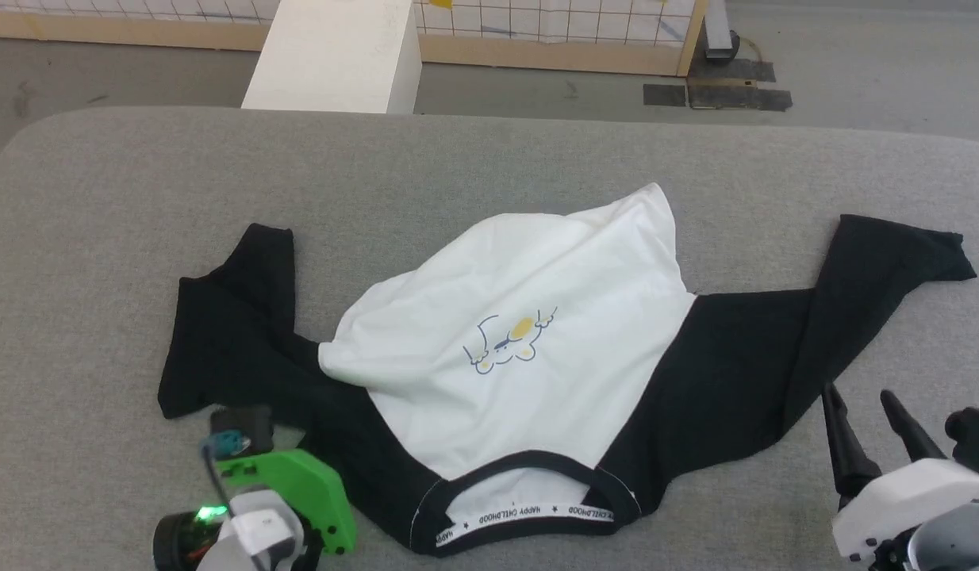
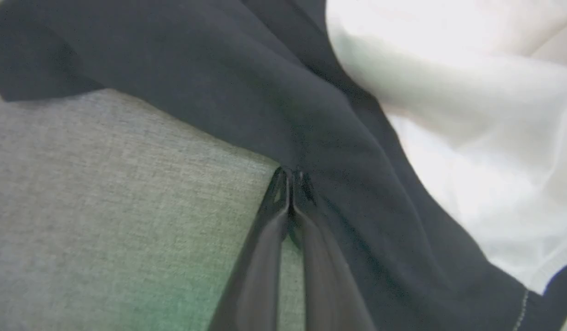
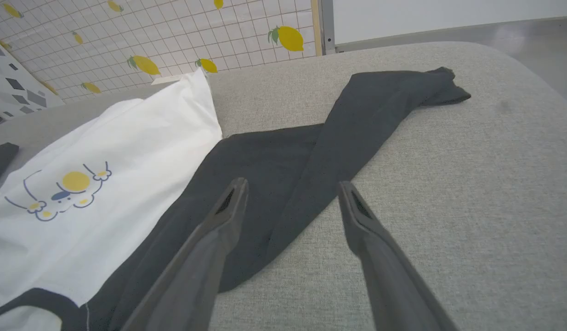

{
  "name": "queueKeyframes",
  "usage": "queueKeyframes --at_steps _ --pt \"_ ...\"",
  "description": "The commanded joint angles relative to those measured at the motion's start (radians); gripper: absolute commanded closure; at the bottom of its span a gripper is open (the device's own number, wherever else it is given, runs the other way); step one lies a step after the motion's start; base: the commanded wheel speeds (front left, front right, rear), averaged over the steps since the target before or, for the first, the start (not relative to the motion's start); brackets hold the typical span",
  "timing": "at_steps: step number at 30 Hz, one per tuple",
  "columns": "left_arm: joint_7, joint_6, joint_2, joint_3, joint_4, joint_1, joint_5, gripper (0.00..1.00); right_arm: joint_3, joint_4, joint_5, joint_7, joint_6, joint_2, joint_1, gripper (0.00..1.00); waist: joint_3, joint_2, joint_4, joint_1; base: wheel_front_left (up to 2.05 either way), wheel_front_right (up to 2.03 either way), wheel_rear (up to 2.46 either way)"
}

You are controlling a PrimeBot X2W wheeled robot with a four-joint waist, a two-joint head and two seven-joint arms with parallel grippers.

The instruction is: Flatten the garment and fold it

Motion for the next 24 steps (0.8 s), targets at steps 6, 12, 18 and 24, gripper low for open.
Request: queueKeyframes --at_steps 6,12,18,24 --pt "-0.071 0.031 0.005 0.054 -0.058 0.094 -0.031 1.00 -0.033 0.052 0.040 0.085 -0.002 0.001 0.010 0.00 -0.010 0.0105 0.014 0.0001 0.00 0.00 0.00" --pt "-0.075 0.040 0.002 0.049 -0.100 0.115 -0.034 1.00 -0.022 0.142 0.048 0.176 -0.002 0.001 -0.064 0.00 -0.001 0.0105 0.035 0.0001 0.00 0.00 0.00" --pt "-0.078 0.037 -0.007 0.032 -0.108 0.102 -0.038 1.00 -0.003 0.247 0.001 0.308 -0.002 0.001 -0.134 0.00 0.016 0.0105 0.059 0.0001 0.00 0.00 0.00" --pt "-0.090 0.027 -0.012 0.020 -0.095 0.086 -0.046 1.00 0.041 0.256 -0.001 0.405 -0.002 0.001 -0.132 0.69 0.028 0.0105 0.074 0.0001 0.00 0.00 0.00"
